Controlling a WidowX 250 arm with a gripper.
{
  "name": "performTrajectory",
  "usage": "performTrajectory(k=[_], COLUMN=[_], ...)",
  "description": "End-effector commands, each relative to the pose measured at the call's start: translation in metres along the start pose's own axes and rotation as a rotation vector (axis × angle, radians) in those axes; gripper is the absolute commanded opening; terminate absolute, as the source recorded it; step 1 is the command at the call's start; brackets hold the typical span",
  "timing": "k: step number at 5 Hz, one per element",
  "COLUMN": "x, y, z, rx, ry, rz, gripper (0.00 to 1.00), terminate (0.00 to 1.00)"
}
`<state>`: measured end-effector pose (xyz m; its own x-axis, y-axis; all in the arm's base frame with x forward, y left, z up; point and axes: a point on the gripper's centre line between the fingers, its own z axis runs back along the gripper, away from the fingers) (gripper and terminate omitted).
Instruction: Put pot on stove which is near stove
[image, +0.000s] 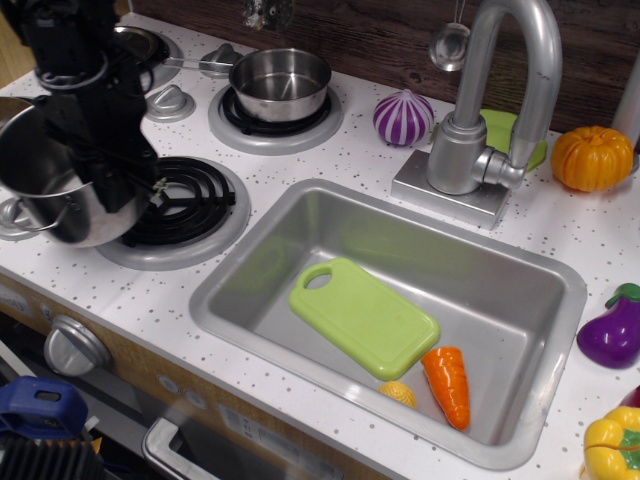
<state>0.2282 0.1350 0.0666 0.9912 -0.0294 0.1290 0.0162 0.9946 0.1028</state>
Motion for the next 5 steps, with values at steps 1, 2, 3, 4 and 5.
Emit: performTrajectory(k=[1,2,3,4,5], x=[0.016,0.020,0.025,0.031,0.034], y=[-0.009,-0.025,-0.028,-0.019,-0.014], z=[0.005,0.004,0.002,0.002,-0.002], rx=[0.018,0.026,0.020,0.005,-0.008], ry=[-0.066,-0.062,-0.037,-0.029,-0.025], rz=[0.007,-0.014,-0.034,-0.084,-0.094], gripper=[0.00,0.00,0.00,0.00,0.00], terminate=[0.00,0.00,0.00,0.00,0.00])
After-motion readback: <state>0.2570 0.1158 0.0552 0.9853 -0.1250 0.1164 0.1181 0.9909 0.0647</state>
